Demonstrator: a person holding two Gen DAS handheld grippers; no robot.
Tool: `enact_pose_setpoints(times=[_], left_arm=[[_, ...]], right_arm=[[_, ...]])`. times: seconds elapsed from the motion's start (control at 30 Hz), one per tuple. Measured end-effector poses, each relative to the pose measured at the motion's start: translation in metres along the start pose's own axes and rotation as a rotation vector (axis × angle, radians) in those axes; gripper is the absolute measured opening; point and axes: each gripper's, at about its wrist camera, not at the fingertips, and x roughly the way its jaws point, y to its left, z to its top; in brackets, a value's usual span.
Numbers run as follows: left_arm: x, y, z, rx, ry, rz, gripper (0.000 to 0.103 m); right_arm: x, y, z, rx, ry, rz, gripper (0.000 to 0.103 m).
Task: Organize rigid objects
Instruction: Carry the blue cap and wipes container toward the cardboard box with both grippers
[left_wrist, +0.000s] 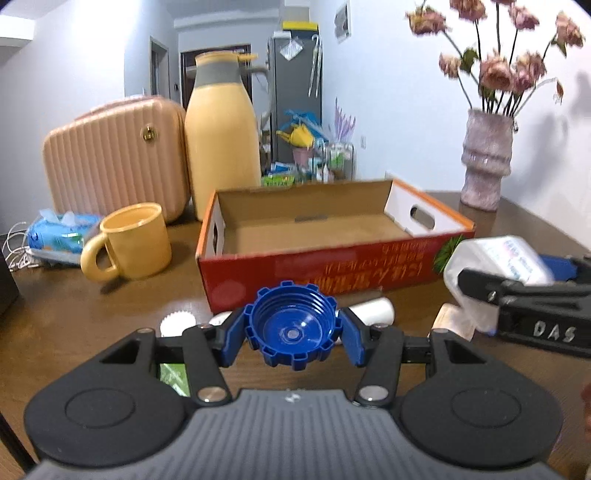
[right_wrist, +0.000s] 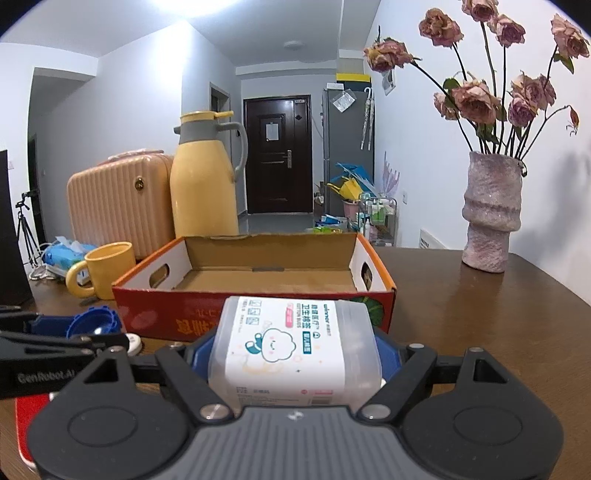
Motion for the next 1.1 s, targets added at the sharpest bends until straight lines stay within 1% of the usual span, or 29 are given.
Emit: enact_pose_setpoints(times=[0.3,0.57,0.83,1.1], left_arm=[[-0.01,-0.003,0.036,-0.038,-0.069,-0.003,0.054],[0.001,-0.006,0.068,-0.093,-0.117,0.001,0.054],[0.025,-0.003,0.093,-0.125,-0.139,0.03,0.054],[0.058,0.001,0.104,-0.124,-0.114,0.06,0.054]], right_arm=[[-0.001,-0.008,0.027,-0.004,-0.03,0.008,0.082],[0.011,-0.013,0.059,0.004,-0.054,0.009,0.082],[0.042,-0.015,0.082,0.006,-0.048,0.008,0.082],[0.081,-0.023,0.097,0.025,-0.004,0.005,0.082]])
